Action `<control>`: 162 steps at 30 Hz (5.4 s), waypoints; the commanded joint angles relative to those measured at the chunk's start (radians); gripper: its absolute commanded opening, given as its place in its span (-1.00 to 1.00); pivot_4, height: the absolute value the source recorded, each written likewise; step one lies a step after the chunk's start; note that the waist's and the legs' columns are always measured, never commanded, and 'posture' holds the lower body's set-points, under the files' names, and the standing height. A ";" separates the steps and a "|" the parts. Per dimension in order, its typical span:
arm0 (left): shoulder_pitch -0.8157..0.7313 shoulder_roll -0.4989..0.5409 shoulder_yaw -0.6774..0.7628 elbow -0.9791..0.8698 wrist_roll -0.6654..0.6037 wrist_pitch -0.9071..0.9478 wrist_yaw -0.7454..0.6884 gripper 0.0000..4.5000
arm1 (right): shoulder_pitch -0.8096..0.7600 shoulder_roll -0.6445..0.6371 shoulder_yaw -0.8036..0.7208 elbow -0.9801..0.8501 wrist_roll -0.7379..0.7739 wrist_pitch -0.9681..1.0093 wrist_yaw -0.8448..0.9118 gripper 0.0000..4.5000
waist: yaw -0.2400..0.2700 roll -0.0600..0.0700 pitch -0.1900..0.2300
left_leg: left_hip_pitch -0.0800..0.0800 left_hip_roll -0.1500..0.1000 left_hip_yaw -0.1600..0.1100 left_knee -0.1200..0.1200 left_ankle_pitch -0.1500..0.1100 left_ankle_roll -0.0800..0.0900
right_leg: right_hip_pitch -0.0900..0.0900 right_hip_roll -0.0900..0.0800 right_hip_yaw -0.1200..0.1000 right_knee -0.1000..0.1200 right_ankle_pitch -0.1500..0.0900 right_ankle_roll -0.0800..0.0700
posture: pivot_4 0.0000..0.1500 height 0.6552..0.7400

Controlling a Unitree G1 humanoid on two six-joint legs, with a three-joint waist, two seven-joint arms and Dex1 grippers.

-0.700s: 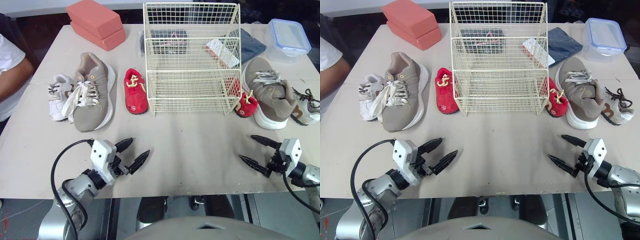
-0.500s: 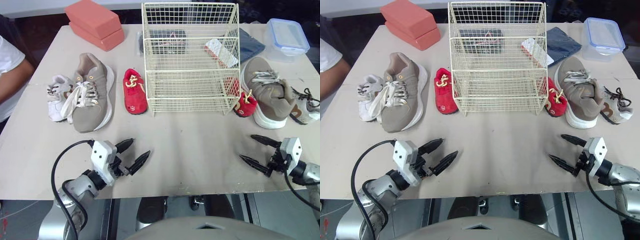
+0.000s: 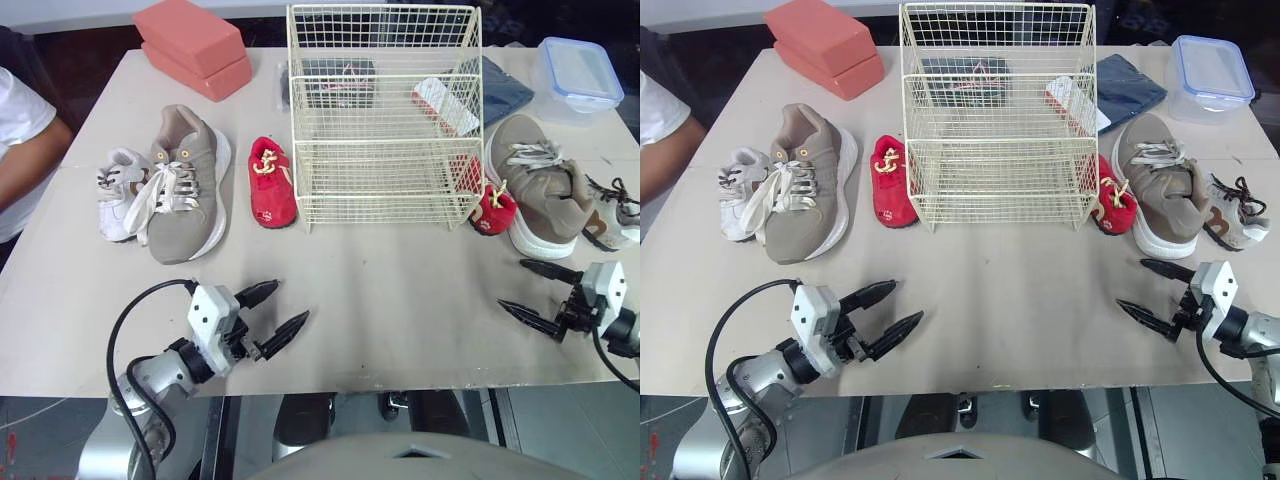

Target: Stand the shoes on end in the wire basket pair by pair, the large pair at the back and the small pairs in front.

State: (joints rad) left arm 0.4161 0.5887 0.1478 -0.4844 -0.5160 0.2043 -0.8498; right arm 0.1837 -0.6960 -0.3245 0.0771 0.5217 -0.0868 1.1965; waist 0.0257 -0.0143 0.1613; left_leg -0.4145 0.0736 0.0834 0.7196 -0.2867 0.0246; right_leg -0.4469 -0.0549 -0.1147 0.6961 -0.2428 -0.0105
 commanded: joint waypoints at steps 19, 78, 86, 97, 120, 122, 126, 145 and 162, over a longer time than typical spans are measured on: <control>-0.619 0.281 0.011 -0.077 -0.343 0.330 -0.196 0.97 | 0.056 0.137 -0.192 -0.472 0.108 0.425 -0.726 1.00 | 0.011 0.002 -0.001 | 0.000 -0.001 0.002 0.000 0.000 0.000 | 0.000 0.002 0.004 0.000 0.001 0.001 | 1.00 -0.27; -1.038 0.403 0.214 0.385 -0.314 0.330 -0.337 1.00 | -0.575 -0.287 -0.044 -0.504 0.159 0.158 0.015 -0.99 | -0.010 -0.003 0.012 | -0.001 -0.001 0.004 -0.001 0.003 -0.005 | -0.002 0.003 0.007 -0.001 0.001 0.002 | 1.00 -0.27; -1.036 0.379 0.089 0.265 -0.353 0.425 -0.394 1.00 | -0.785 -0.245 0.141 -0.420 0.053 -0.132 0.248 -0.99 | -0.011 -0.006 0.016 | -0.001 -0.001 0.004 0.000 0.003 -0.005 | -0.002 0.002 0.007 -0.001 0.001 0.002 | 1.00 -0.27; -1.146 0.325 -0.225 0.230 -0.184 0.374 -0.573 1.00 | -0.886 -0.181 0.309 -0.356 0.003 -0.226 0.352 -0.99 | -0.011 -0.006 0.016 | -0.001 -0.001 0.005 0.002 0.004 -0.006 | -0.002 0.003 0.006 0.001 0.002 0.000 | 1.00 -0.27; -1.259 0.202 -0.428 0.245 0.049 0.359 -0.624 -0.91 | -0.911 -0.164 0.321 -0.421 -0.023 0.034 0.202 -1.00 | -0.011 -0.006 0.016 | -0.001 -0.001 0.005 0.002 0.004 -0.006 | -0.002 0.003 0.006 0.001 0.003 -0.001 | 1.00 -0.27; -1.256 0.185 -0.412 0.238 0.034 0.368 -0.606 -0.91 | -0.900 -0.165 0.305 -0.423 -0.015 0.036 0.196 -1.00 | -0.010 -0.006 0.016 | -0.001 -0.001 0.005 0.002 0.004 -0.006 | -0.002 0.003 0.006 0.000 0.003 -0.001 | 1.00 -0.27; -1.235 0.141 -0.336 0.197 -0.039 0.439 -0.533 -0.91 | -0.861 -0.184 0.236 -0.464 0.049 0.148 0.133 -0.45 | -0.010 -0.006 0.016 | -0.001 -0.001 0.004 0.002 0.004 -0.006 | -0.002 0.003 0.006 0.001 0.003 -0.002 | 1.00 -0.27; -1.162 -0.112 -0.087 0.124 -0.052 0.407 0.058 -0.91 | -0.585 -0.195 -0.149 -0.682 0.554 0.694 -0.478 0.99 | -0.010 -0.007 0.016 | 0.000 -0.001 0.003 0.002 0.004 -0.006 | 0.000 0.001 0.008 0.001 0.004 -0.002 | 1.00 -0.27; -1.159 -0.358 -0.240 0.214 0.318 0.044 0.375 -0.91 | -0.831 0.161 0.207 -0.591 0.109 0.614 -0.928 0.99 | -0.010 -0.007 0.016 | -0.001 -0.001 0.005 0.001 0.004 -0.006 | -0.001 0.001 0.007 0.001 0.004 -0.002 | 1.00 -0.27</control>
State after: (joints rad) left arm -0.7371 0.2406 -0.0908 -0.2371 -0.1980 0.2792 -0.4835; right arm -0.6196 -0.5491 -0.1007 -0.5148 0.6583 0.5417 0.3086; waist 0.0156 -0.0213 0.1773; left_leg -0.4156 0.0723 0.0877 0.7210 -0.2826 0.0186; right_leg -0.4481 -0.0536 -0.1072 0.6971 -0.2388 -0.0123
